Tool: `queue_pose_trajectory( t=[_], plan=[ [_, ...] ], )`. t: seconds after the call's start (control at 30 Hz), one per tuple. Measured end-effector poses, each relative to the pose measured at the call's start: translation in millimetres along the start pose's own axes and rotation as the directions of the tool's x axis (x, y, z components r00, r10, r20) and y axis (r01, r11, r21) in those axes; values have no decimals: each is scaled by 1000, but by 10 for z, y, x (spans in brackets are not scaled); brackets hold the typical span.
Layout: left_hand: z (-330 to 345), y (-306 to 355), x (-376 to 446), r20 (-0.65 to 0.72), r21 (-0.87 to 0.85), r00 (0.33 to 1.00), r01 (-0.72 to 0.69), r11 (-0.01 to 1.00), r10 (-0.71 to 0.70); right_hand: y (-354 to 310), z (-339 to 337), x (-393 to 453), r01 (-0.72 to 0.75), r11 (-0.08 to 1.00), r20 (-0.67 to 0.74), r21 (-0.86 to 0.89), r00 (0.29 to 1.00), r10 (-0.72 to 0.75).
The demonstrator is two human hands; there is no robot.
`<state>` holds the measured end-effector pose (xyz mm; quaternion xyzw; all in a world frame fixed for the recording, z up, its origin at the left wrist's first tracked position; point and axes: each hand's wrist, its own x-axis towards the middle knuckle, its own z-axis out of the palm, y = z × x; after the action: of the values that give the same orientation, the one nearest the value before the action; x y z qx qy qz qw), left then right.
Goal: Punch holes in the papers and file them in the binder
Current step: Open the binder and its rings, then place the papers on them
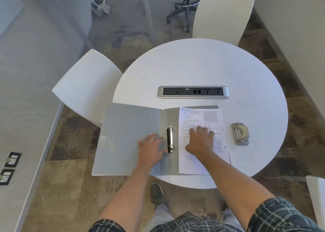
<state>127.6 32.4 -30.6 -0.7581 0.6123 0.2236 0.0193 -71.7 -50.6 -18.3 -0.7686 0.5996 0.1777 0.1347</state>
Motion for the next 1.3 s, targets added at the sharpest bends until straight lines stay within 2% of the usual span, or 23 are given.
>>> queue_pose_trajectory(
  t=[0.07,0.13,0.2,0.27,0.37,0.47,0.63,0.9,1.07,1.3],
  plan=[
    [-17,115,42,-18,5,998,-62,998,62,-78,-26,-12,133,991,-138,3,982,-131],
    [-4,208,90,-9,-35,995,-95,995,95,-135,-1,-7,241,968,-209,72,952,-222],
    [51,250,141,-19,-39,994,-112,993,111,-182,35,6,322,930,-215,177,935,-283],
    [115,257,179,-32,-37,994,-102,994,100,-214,90,10,359,884,-159,299,932,-324],
    [153,242,237,-25,-64,996,-81,995,80,-222,168,5,310,841,-3,442,939,-345],
    [172,176,300,-12,-133,997,-77,988,76,-213,203,34,242,830,69,503,946,-318],
    [169,105,340,45,-377,999,-10,926,29,-174,225,127,126,785,188,607,936,-296],
    [173,80,388,72,-486,996,-4,874,45,-187,226,162,125,791,199,599,933,-298],
    [128,92,350,117,-422,990,-18,907,74,-211,276,180,130,807,174,577,945,-277],
    [152,83,348,137,-494,989,15,869,61,-209,317,177,153,817,174,556,940,-295]
  ],
)
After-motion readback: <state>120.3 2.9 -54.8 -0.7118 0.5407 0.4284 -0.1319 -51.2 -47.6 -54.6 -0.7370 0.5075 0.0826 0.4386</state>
